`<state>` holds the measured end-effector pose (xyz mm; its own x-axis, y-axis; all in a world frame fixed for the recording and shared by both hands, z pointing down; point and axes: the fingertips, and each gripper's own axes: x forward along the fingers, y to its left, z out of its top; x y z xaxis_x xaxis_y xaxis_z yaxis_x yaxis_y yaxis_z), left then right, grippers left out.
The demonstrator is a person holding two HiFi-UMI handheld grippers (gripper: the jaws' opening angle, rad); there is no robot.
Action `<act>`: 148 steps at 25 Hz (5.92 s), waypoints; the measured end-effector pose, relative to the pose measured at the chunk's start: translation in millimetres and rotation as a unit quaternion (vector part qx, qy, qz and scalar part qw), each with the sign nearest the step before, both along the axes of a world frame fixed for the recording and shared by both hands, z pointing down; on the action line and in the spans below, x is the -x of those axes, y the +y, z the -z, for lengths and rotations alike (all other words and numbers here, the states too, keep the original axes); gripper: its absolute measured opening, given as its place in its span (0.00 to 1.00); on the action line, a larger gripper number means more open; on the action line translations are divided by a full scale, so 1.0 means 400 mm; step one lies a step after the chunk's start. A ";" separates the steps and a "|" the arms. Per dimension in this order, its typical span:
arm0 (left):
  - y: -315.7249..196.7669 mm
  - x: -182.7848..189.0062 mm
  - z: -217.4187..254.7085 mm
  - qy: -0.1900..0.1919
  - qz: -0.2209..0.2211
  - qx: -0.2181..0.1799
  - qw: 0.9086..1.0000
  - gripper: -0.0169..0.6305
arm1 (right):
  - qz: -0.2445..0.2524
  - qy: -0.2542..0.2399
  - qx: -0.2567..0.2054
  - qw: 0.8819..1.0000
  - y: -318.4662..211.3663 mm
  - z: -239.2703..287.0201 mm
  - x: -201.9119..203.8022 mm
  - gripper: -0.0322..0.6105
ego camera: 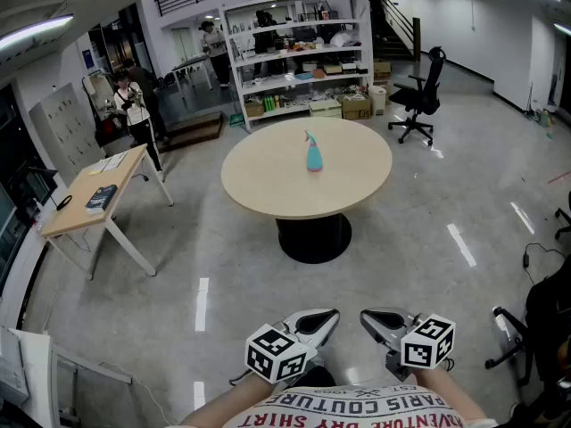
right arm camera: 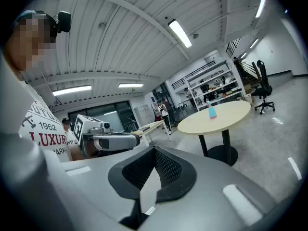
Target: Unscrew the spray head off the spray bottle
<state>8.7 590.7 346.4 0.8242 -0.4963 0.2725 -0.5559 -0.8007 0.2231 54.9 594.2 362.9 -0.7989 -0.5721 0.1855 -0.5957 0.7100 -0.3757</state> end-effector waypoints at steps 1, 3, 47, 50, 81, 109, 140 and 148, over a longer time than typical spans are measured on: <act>-0.032 -0.001 -0.013 0.000 0.005 0.005 1.000 0.03 | 0.000 0.000 0.002 1.000 -0.027 -0.010 -0.005 0.05; -0.098 -0.004 -0.037 0.001 0.012 0.013 1.000 0.03 | -0.001 0.000 0.005 1.000 -0.087 -0.031 -0.016 0.05; -1.867 0.110 -0.130 -0.019 0.061 -0.011 0.998 0.03 | -0.006 0.015 0.009 1.000 -1.826 -0.062 0.012 0.05; -1.957 0.099 -0.207 -0.038 0.056 -0.004 0.998 0.24 | -0.002 0.020 0.025 0.999 -1.870 -0.092 0.007 0.05; -2.103 -0.002 -0.393 -0.138 0.045 -0.034 0.989 0.49 | 0.003 0.138 -0.083 0.987 -2.108 -0.193 0.141 0.36; -2.024 0.035 -0.384 -0.102 -0.167 -0.042 0.980 0.42 | 0.273 0.106 -0.124 0.948 -2.044 -0.192 0.146 0.26; -2.052 -0.040 -0.398 -0.143 0.084 -0.071 0.984 0.51 | 0.036 0.125 -0.121 0.984 -2.061 -0.209 0.121 0.26; -2.010 -0.007 -0.385 -0.113 -0.091 -0.078 0.986 0.47 | 0.210 0.104 -0.129 0.963 -2.029 -0.194 0.144 0.25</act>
